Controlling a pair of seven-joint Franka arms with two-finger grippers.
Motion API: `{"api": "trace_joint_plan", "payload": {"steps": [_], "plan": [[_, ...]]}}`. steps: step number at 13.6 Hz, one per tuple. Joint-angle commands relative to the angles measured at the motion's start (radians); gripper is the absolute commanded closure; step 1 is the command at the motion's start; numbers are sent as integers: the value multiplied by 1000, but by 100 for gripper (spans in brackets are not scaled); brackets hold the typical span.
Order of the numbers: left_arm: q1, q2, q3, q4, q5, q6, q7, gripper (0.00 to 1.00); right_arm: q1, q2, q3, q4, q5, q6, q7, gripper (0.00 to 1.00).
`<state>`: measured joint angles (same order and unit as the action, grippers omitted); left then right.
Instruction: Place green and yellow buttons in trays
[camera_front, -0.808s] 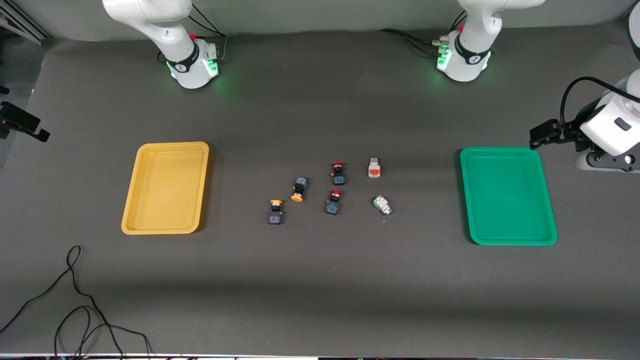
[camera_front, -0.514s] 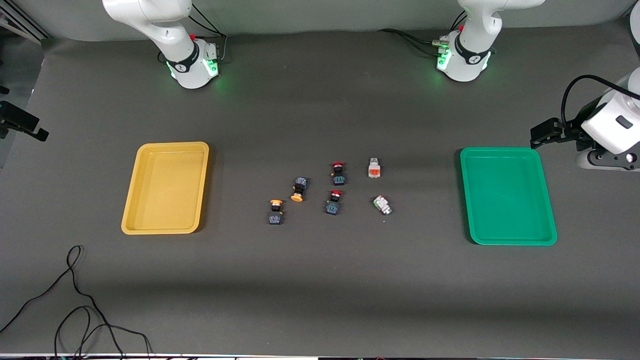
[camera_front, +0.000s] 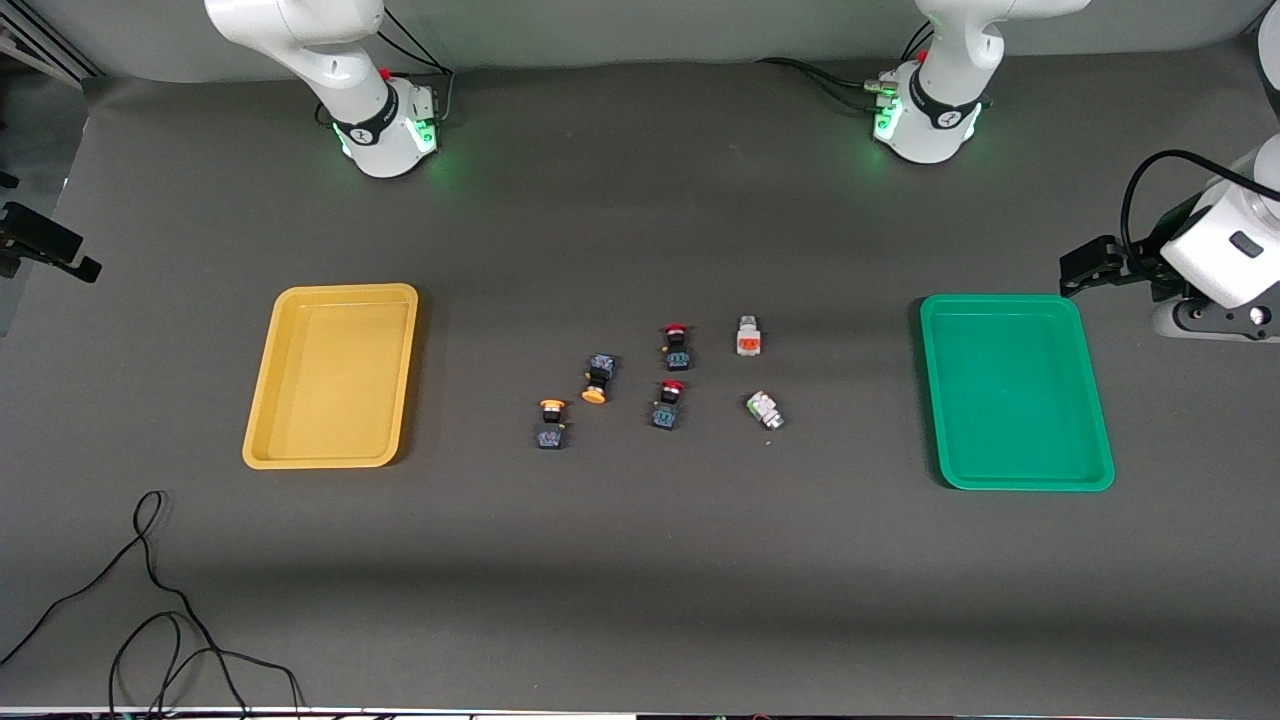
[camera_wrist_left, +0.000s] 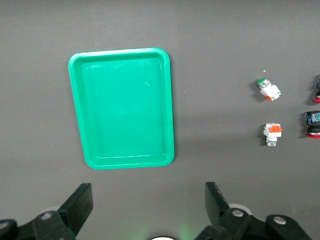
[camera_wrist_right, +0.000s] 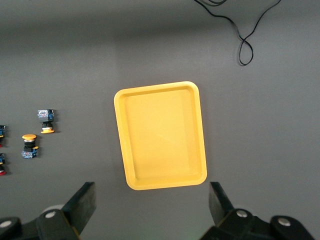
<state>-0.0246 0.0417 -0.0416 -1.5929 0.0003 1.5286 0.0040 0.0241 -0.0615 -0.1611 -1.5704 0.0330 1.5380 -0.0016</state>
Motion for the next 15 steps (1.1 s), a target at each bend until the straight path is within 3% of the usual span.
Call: {"api": "trace_joint_plan", "payload": {"steps": [1,5,15], "plan": [[-12,-28,-3,-54,15,24,-1,0,7,9,-5,21,-10,-15,-9,0],[-107,-28,-10,-90,10,54,-109,0,7,12,-5,24,-10,-15,-14,0],[-563,-25,-18,-191,-6,201,-614,0,7,52,-5,24,-13,-15,-23,0]]}}
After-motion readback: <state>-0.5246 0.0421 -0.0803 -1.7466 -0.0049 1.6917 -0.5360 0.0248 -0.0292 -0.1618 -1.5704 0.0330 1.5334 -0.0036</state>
